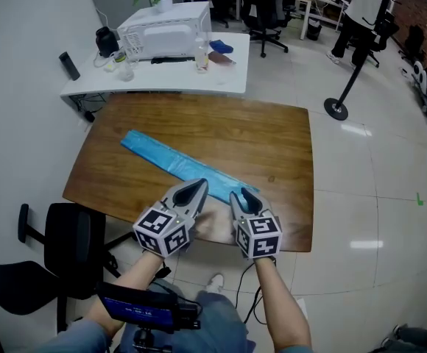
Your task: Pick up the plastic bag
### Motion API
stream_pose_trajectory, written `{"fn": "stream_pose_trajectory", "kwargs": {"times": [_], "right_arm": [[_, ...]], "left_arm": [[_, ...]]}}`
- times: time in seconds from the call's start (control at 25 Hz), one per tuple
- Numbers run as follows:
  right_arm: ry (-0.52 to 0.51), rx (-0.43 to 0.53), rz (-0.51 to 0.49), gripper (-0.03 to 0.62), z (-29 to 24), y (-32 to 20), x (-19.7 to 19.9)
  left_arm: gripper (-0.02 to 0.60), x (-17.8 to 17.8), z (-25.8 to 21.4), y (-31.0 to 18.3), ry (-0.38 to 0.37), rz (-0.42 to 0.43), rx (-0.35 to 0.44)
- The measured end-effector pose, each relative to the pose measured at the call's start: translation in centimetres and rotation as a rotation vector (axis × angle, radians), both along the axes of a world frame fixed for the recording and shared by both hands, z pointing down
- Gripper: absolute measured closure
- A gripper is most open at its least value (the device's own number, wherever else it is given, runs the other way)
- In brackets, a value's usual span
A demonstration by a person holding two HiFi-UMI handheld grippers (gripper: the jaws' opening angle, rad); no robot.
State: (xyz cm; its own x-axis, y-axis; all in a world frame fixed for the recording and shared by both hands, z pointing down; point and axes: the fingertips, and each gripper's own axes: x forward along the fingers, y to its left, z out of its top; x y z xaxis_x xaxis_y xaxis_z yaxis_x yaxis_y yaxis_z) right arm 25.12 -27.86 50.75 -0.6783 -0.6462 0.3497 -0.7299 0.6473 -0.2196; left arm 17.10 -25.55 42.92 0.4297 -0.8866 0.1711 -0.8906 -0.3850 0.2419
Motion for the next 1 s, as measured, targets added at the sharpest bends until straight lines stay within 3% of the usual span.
{"fn": "stream_pose_trajectory", "kwargs": {"times": [0.28,0.64,1.0], "right_arm": [[-0.013,0.004,-0.005,0.591,-0.1,0.0,-2.4],[0.006,-0.055,0.071,0.591,1.9,-1.8,-5.6],[0.022,-0.111,0.19,0.591,4.2,-3.4,-10.1]], "left_arm": [[0.574,-2.8,0.1,-0.4,-0.018,-0.011,-0.012],[0.574,-9.9,3.3,-3.2,-0.098,0.01,-0.105],[0.574,-16.5,6.7,-7.1,-0.125,0.105,-0.186]]}}
